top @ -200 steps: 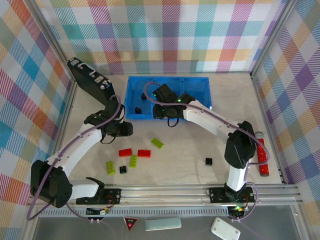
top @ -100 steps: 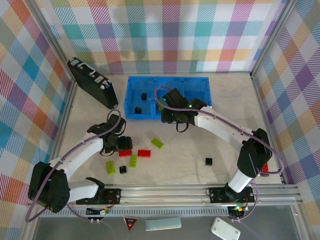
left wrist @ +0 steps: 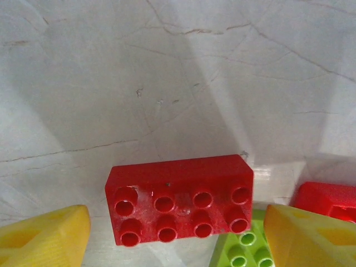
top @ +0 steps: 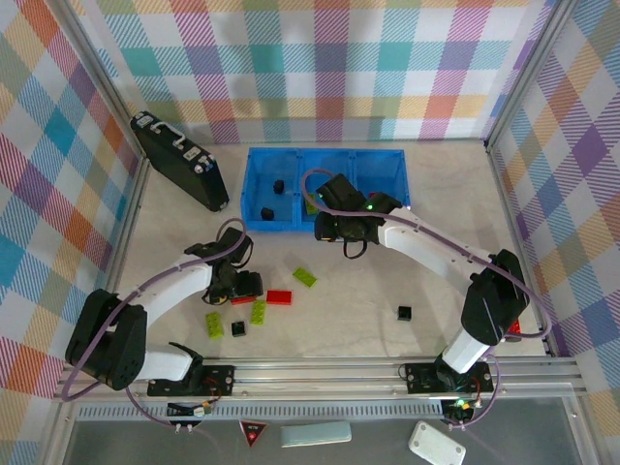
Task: Sort the legos into containers by color
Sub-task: Pick up the lego from the bottom-left of the table.
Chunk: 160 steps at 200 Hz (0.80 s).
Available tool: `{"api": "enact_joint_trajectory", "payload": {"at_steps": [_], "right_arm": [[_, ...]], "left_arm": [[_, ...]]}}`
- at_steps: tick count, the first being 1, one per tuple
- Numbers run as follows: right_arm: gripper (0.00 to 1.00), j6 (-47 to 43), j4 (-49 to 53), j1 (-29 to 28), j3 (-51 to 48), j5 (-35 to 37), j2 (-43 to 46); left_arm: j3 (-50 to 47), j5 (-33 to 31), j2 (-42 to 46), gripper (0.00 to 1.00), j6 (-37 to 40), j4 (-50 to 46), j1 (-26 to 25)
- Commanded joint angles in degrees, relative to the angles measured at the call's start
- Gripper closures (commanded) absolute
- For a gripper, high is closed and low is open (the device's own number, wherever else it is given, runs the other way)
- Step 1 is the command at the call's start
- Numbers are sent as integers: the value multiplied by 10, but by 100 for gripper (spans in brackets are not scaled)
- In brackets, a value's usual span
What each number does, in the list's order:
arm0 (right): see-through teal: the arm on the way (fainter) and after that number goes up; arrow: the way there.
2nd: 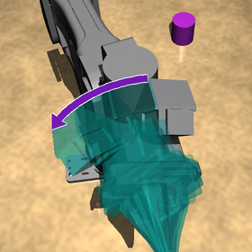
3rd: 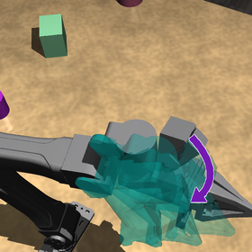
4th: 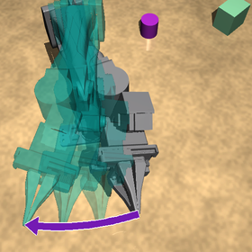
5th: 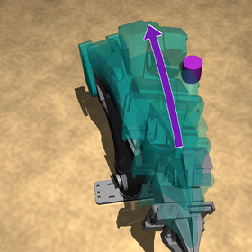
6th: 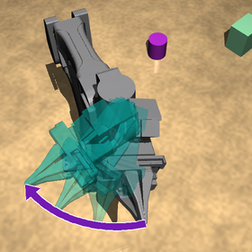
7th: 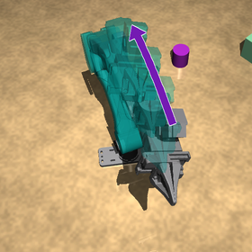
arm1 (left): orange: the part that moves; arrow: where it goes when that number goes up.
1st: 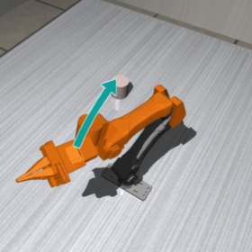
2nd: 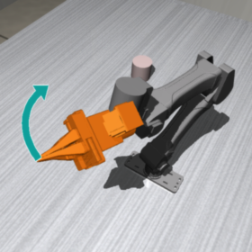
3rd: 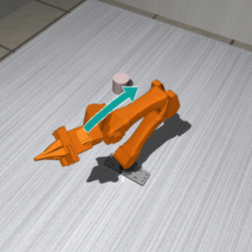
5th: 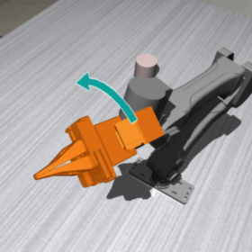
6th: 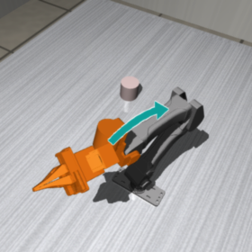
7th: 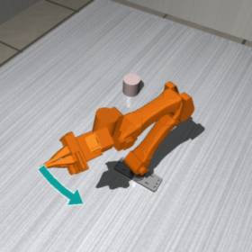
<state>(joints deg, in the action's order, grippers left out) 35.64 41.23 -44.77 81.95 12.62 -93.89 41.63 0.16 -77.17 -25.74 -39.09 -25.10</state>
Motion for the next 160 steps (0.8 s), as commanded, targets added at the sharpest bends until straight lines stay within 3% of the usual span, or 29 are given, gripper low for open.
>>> {"api": "enact_joint_trajectory", "payload": {"at_steps": [1,86,160], "right_arm": [[52,11,10,0,1,1,19],[53,8,15,0,11,-8,12],[53,10,15,0,8,-5,12]], "left_arm": [[-10,5,-10,19,-11,14,-6],[-12,4,-24,29,-13,24,-6],[-12,6,-39,29,-11,30,-7]]}}
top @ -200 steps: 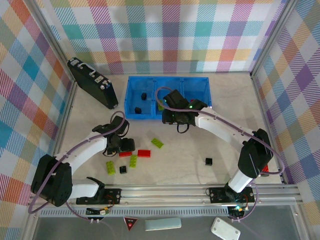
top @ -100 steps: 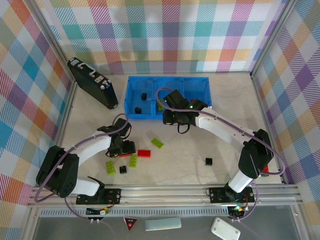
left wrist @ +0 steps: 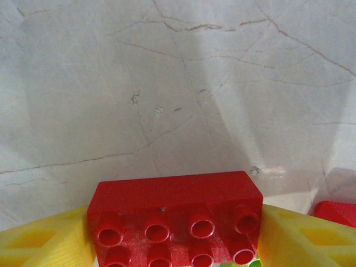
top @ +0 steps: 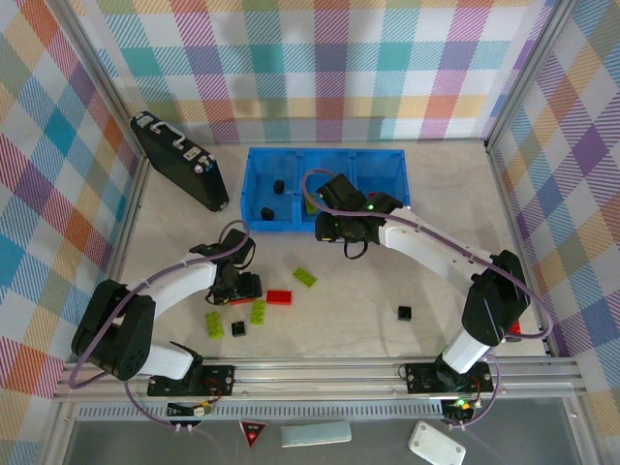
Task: Sort the legos into containers by color
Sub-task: Pick up the lego from the bottom-left of the table.
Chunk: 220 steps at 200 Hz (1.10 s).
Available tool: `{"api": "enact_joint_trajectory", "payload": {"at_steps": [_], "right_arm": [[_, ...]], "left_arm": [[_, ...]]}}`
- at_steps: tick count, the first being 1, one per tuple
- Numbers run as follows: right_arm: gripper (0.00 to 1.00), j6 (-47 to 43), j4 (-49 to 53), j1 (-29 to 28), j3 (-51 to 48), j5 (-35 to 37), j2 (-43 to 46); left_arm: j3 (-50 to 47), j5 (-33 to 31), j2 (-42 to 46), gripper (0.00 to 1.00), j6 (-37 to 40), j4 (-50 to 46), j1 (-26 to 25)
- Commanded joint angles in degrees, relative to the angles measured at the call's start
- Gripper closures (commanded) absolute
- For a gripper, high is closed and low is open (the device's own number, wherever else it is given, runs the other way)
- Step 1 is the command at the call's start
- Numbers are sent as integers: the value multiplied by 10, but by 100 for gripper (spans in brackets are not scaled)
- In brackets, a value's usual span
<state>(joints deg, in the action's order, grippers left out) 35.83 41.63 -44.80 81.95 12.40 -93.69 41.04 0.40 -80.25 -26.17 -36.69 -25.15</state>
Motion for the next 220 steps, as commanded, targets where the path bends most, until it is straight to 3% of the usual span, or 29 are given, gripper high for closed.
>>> {"api": "enact_joint_trajectory", "payload": {"at_steps": [1,93,157,220], "right_arm": [[54,8,11,1,8,-3,10],[53,9,10,1,3,-1,13],[53,13,14,2,-11,11,27],[53,24,27,13,-58,27,71]], "left_arm": [[-6,4,-8,29,-7,6,-7],[5,-5,9,36,-5,-6,-7],[63,-17,5,37,17,-37,-7],[128,12,-23,38,22,-35,-11]]}}
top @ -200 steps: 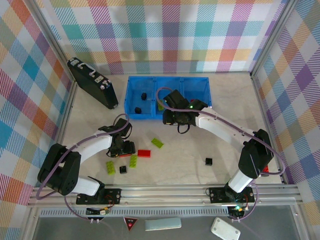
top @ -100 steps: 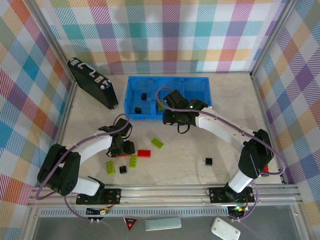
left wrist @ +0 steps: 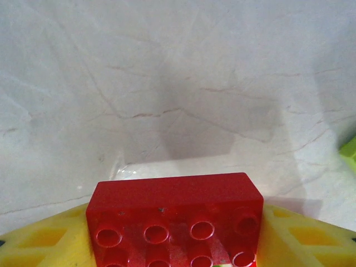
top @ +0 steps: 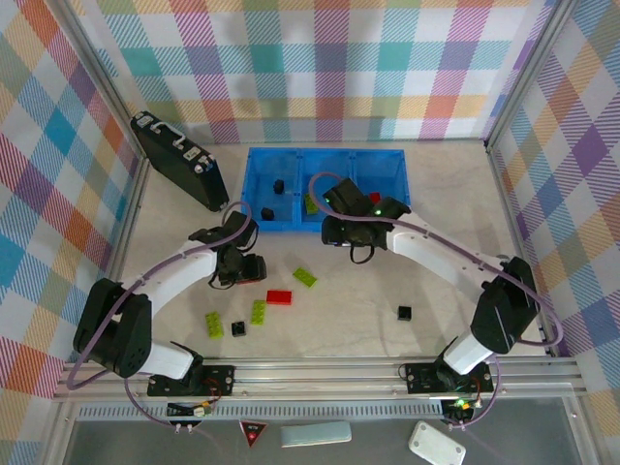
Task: Sort the legos into containers by color
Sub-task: Pick up the lego from the bottom-left of the table, then place the lego in the container.
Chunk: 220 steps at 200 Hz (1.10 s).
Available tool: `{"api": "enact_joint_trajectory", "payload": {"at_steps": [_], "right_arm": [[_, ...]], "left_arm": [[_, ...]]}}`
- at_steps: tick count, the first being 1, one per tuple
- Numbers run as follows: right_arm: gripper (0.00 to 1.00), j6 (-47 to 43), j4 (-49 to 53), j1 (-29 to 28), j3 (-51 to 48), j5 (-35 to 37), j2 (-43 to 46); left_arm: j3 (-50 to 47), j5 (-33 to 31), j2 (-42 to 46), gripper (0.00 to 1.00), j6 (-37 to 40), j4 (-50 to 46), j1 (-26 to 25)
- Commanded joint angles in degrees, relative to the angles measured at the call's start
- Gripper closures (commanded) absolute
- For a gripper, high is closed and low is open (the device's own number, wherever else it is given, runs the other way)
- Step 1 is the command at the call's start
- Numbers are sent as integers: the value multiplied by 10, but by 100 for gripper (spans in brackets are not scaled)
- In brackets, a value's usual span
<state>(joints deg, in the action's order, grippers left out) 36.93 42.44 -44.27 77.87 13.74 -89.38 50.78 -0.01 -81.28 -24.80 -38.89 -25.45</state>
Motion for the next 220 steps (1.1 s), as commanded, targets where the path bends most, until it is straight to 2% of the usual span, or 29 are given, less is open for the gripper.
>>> {"api": "enact_joint_trajectory", "payload": {"at_steps": [1,64,118,157,220], "right_arm": [[53,13,19,8,-18,14,29],[53,41,22,55,-112,14,118],[53,48,39,146,-202,13,228],[53,39,79,197,-231,24,304],[53,46,126,217,-239,36,374]], "left_arm": [[32,17,-13,38,8,-13,-9],[147,19,-71,38,18,-31,-64],[281,21,-157,38,33,-40,-118],[395,30,-238,38,49,-50,-155],[600,52,-382,39,80,-58,-208]]}}
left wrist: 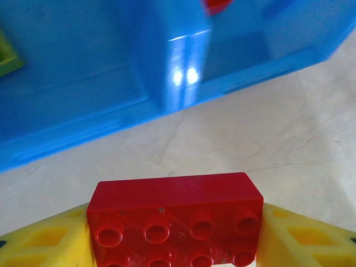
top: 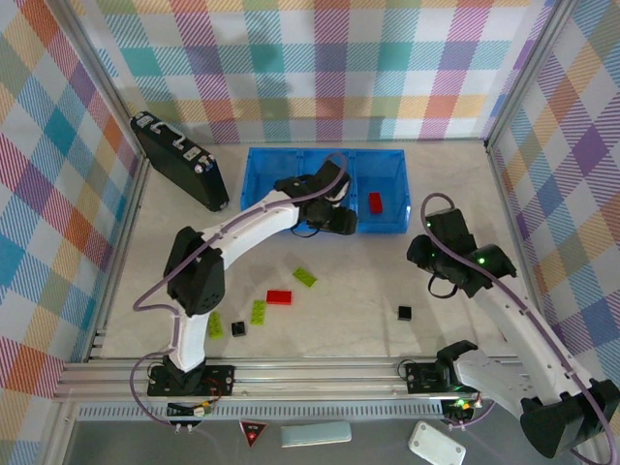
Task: Sort the legos into containers by color
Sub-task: Place the lego in the container.
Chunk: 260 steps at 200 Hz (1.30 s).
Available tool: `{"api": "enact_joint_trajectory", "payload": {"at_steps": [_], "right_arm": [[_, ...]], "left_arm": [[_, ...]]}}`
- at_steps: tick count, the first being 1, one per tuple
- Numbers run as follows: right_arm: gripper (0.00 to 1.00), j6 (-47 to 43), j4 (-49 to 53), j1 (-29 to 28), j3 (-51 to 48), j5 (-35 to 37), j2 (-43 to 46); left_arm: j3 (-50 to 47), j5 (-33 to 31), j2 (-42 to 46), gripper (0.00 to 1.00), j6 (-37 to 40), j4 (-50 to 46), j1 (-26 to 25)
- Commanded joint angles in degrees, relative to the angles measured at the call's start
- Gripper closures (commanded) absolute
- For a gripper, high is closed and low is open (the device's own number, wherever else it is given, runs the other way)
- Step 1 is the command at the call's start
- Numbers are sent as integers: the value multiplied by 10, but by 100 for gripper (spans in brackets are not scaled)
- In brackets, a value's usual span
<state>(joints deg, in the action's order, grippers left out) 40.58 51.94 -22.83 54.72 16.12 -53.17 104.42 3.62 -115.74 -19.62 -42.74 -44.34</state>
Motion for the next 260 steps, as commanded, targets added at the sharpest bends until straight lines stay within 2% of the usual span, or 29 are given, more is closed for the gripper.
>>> {"api": "enact_joint_trajectory", "payload": {"at_steps": [1,20,41,71,83,122,139,187,231,260], "right_arm": [[53,10,31,3,-7,12,12],[53,12,36,3,-6,10,16],[53,15,40,3,-3,11,20],[53,20,44,3,0,9,24],[53,19,49,3,5,9,26],[54,18,67,3,19,22,41],[54,21,73,3,22,22,46],[54,28,91,3,22,28,63],[54,30,97,4,17,28,69],[54,31,90,3,15,22,63]], "left_arm": [[66,16,-39,39,30,-19,-20],[110,17,-67,40,64,-6,-33],[142,32,-85,39,134,21,-37],[144,27,-88,37,252,89,-37],[157,38,-95,42,301,92,-36],[177,67,-117,41,419,114,-36],[193,65,-136,41,446,124,-33],[310,65,-227,43,498,67,-19],[339,22,-264,43,522,47,-6],[338,-36,-279,43,554,41,-9]]}}
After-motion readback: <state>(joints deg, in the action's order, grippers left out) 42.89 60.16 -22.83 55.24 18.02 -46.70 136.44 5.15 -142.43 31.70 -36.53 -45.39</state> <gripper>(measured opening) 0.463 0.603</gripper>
